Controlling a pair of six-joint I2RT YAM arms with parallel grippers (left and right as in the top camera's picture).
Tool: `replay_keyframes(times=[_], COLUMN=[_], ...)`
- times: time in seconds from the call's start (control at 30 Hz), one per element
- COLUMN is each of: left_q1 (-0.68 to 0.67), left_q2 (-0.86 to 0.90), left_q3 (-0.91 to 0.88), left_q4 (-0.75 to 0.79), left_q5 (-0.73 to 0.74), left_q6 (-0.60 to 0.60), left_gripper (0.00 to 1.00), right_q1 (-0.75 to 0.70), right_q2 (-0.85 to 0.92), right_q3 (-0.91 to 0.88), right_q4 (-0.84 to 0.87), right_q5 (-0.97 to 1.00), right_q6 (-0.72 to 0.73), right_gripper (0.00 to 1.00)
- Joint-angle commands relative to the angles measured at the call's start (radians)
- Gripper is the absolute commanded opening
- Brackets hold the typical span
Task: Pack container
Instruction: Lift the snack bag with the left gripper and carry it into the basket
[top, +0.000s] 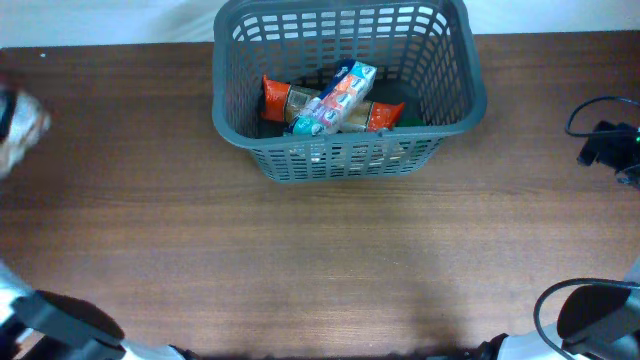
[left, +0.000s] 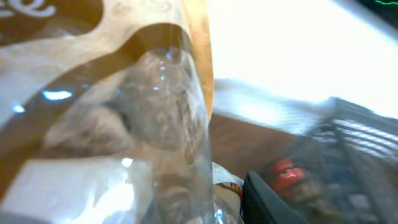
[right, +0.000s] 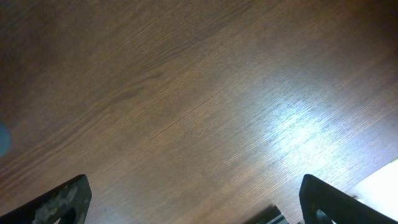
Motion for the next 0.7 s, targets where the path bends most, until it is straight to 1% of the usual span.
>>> replay_keyframes(times=[0.0,0.07,0.2,0.27,0.4,0.47,0.57,0.67], left_q1=[-0.186,-0.299,-0.545,-0.673,-0.884,-0.965,-1.049,-1.094], left_q2=[-0.082,-0.094,-0.096,-0.096,-0.079,-0.053,0.003,0.076], left_q3=[0.183,0.276,0.423,0.454,0.455,0.451,0.451,0.451], left_q4=[0.000,0.005,0.008,0.018,0.023,0.019,0.008,-0.002], left_q5=[0.102,0.051,-0.114,-0.203,-0.313,-0.362,-0.424,-0.451], left_q6=[-0.015,-0.015,-0.014,-0.009,0.046,0.065,0.066,0.069], left_gripper=[0.02,0.02,0.02,0.02,0.02,0.02,0.02,0.02], right_q1=[-0.002,-0.002,-0.002,-0.002,-0.002,-0.002,-0.002,-0.002], right_q2=[-0.013,-0.013,-0.013,-0.013,-0.013,-0.013,-0.013,-0.013], right_q3=[-0.003,-0.003,-0.003,-0.003,-0.003,-0.003,-0.003,-0.003], right_q4=[0.000,0.000,0.000,0.000,0.000,0.000,0.000,0.000], right_q5=[0.016,0.016,0.016,0.016,0.016,0.016,0.016,0.016], right_q6=[0.011,0.011,0.011,0.011,0.011,0.011,0.011,0.011], right_gripper=[0.99,0.99,0.99,0.99,0.99,0.99,0.99,0.99])
